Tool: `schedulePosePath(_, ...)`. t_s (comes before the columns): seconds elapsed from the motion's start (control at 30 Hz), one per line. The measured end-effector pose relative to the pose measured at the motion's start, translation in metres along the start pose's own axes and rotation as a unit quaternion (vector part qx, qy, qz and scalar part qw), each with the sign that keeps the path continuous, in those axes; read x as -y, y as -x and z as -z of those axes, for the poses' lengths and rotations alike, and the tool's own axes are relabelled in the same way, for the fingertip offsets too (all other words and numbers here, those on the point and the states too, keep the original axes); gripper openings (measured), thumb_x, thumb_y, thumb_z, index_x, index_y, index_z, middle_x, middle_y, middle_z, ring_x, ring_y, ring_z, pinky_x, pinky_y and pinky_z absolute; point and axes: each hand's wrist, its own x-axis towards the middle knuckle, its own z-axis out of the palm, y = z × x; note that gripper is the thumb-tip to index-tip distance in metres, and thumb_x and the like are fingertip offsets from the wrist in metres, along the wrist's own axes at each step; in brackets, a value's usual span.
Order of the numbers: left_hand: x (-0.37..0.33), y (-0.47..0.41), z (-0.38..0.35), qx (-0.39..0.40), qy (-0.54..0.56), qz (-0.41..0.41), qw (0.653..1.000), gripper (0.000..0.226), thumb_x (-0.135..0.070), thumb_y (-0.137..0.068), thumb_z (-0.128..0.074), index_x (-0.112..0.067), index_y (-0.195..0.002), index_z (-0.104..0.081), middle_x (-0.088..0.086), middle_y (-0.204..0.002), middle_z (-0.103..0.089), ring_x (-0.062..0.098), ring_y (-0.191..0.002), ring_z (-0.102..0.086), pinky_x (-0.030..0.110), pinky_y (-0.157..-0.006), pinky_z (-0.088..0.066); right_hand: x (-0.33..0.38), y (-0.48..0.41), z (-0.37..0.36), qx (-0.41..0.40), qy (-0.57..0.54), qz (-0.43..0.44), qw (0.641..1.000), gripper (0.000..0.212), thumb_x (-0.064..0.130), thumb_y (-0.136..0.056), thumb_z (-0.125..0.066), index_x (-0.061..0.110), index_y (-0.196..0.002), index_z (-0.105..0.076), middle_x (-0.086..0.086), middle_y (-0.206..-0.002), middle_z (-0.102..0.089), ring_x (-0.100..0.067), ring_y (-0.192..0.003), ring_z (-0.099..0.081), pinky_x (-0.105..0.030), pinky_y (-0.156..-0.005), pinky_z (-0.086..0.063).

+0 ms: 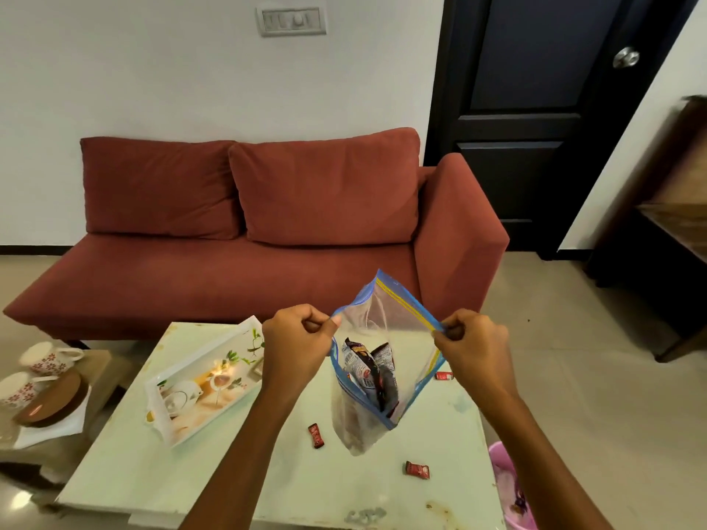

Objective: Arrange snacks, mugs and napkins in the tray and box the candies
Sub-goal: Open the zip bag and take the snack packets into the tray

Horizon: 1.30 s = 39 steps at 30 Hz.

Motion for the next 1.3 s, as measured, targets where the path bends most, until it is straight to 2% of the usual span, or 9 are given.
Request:
schedulePosePath(0.13, -0.008, 0.002, -0.01, 0.018, 0.012, -0.014, 1.0, 0.022, -0.019, -0.077, -0.072, -0.009, -0.059, -0.063, 0.006, -0.053, -0.065, 0.02, -0.052, -0.066, 0.026, -0.057, -0.05, 0.025, 0.016, -0.004, -0.165, 0.175, 0.204, 0.949, 0.019, -0.01, -0.06, -0.071, 0.001, -0.07, -0.06, -0.015, -0.072, -0.062, -0.034, -0.068, -0.056, -0.037, -0.051, -0.046)
schedulePosePath(0.2, -0.01, 0.004, -0.013, 0.025, 0.013, -0.024, 0.999, 0.023, -0.018, -0.077, -0.071, -0.012, -0.057, -0.062, 0.001, -0.049, -0.062, 0.015, -0.048, -0.064, 0.02, -0.054, -0.048, 0.038, 0.023, -0.012, -0.068, 0.156, 0.248, 0.954, 0.013, -0.008, -0.067, -0.067, 0.002, -0.069, -0.059, -0.015, -0.074, -0.062, -0.034, -0.069, -0.057, -0.037, -0.053, -0.046)
schedulePosePath(0.27, -0.01, 0.004, -0.014, 0.031, 0.002, -0.034, 0.999, 0.022, -0.019, -0.077, -0.071, -0.011, -0.058, -0.063, 0.001, -0.051, -0.062, 0.011, -0.048, -0.062, 0.02, -0.054, -0.048, 0.043, 0.027, -0.027, 0.135, 0.126, 0.18, 0.966, 0.006, 0.004, -0.081, -0.061, 0.004, -0.086, -0.064, -0.014, -0.091, -0.065, -0.032, -0.082, -0.061, -0.036, -0.066, -0.049)
schedulePosePath(0.37, -0.009, 0.005, -0.009, 0.037, -0.013, -0.059, 0.997, 0.021, -0.019, -0.076, -0.072, -0.012, -0.058, -0.063, -0.003, -0.05, -0.059, 0.005, -0.048, -0.056, 0.012, -0.05, -0.042, 0.034, 0.028, -0.055, 0.334, 0.188, 0.17, 0.908, 0.027, 0.001, -0.081, -0.061, 0.006, -0.108, -0.062, -0.018, -0.108, -0.062, -0.033, -0.092, -0.061, -0.027, -0.064, -0.044)
schedulePosePath(0.53, -0.011, 0.009, -0.003, 0.097, -0.032, -0.067, 0.993, 0.019, -0.018, -0.074, -0.075, -0.017, -0.06, -0.062, -0.005, -0.053, -0.06, 0.01, -0.047, -0.057, 0.019, -0.05, -0.047, 0.007, 0.017, -0.093, 0.414, 0.327, 0.331, 0.783, 0.035, -0.001, -0.082, -0.061, 0.003, -0.116, -0.056, -0.019, -0.119, -0.056, -0.033, -0.109, -0.053, -0.038, -0.083, -0.048)
schedulePosePath(0.7, -0.018, 0.01, -0.007, 0.112, -0.029, -0.089, 0.989, 0.021, -0.016, -0.073, -0.075, -0.02, -0.058, -0.061, -0.009, -0.049, -0.056, 0.001, -0.046, -0.054, 0.009, -0.045, -0.042, -0.022, -0.002, -0.121, 0.372, 0.446, 0.425, 0.695, 0.033, 0.006, -0.09, -0.051, 0.001, -0.123, -0.048, -0.017, -0.13, -0.053, -0.032, -0.125, -0.041, -0.039, -0.105, -0.034)
schedulePosePath(0.93, -0.011, 0.004, -0.002, 0.069, -0.021, -0.088, 0.993, 0.014, -0.016, -0.073, -0.075, -0.012, -0.063, -0.066, -0.011, -0.049, -0.055, -0.003, -0.045, -0.053, 0.006, -0.045, -0.04, -0.022, -0.015, -0.12, 0.358, 0.395, 0.44, 0.723, 0.035, 0.003, -0.083, -0.062, 0.0, -0.115, -0.049, -0.021, -0.109, -0.061, -0.035, -0.101, -0.058, -0.042, -0.078, -0.049)
schedulePosePath(1.07, -0.002, 0.002, -0.001, 0.046, -0.032, -0.084, 0.995, 0.015, -0.017, -0.074, -0.075, -0.012, -0.063, -0.065, -0.011, -0.049, -0.055, 0.002, -0.042, -0.052, 0.004, -0.045, -0.039, -0.017, -0.013, -0.115, 0.372, 0.348, 0.424, 0.749, 0.041, -0.002, -0.084, -0.059, 0.003, -0.122, -0.045, -0.021, -0.11, -0.06, -0.036, -0.099, -0.058, -0.041, -0.076, -0.047)
schedulePosePath(1.3, 0.024, -0.004, 0.011, -0.017, -0.055, -0.041, 0.997, 0.016, -0.017, -0.074, -0.074, -0.01, -0.064, -0.065, -0.013, -0.05, -0.052, 0.002, -0.046, -0.049, 0.009, -0.048, -0.037, 0.015, -0.004, -0.093, 0.294, 0.139, 0.386, 0.863, 0.028, 0.028, -0.091, -0.052, 0.009, -0.111, -0.059, -0.015, -0.098, -0.068, -0.031, -0.086, -0.062, -0.035, -0.069, -0.048)
